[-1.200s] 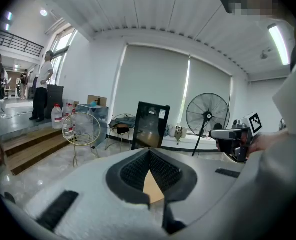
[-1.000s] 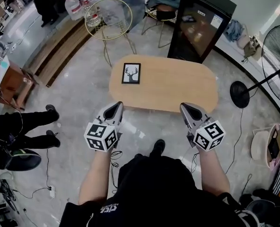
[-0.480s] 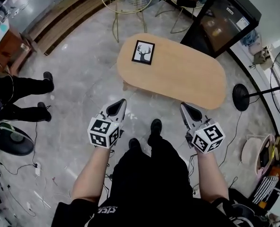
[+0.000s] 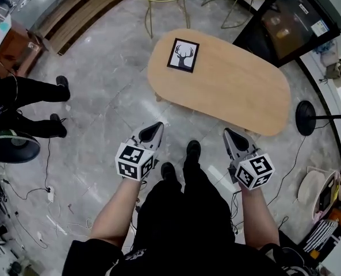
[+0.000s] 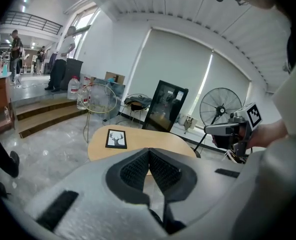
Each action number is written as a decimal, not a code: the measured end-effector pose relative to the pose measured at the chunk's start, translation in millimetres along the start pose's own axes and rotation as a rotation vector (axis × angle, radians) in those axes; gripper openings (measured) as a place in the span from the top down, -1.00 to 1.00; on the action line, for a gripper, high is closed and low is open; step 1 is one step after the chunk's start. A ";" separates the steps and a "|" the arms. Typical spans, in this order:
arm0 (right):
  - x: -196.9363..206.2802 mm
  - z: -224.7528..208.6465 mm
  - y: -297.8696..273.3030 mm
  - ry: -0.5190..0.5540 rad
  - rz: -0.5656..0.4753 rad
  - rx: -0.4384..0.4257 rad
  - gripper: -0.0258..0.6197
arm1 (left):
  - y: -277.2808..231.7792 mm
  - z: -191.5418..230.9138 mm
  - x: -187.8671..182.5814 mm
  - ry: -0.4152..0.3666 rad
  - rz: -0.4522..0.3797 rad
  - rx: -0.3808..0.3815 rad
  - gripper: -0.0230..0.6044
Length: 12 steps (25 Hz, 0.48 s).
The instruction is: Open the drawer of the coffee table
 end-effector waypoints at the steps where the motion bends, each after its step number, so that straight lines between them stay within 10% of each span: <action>1: 6.0 -10.3 -5.6 -0.010 0.012 -0.004 0.90 | -8.4 0.3 1.9 0.000 0.016 -0.005 0.90; 12: 36.5 -104.2 -96.2 -0.100 0.042 -0.139 0.90 | -97.7 32.7 -1.5 0.024 0.146 -0.133 0.90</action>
Point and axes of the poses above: the fingertips, and each gripper's own axes: y backward along the fingers, z to its left, x out of its underside, the point moved 8 cm from there along y, backward along the fingers, and after that the axes turned 6 degrees about z, right-handed, at the moved point
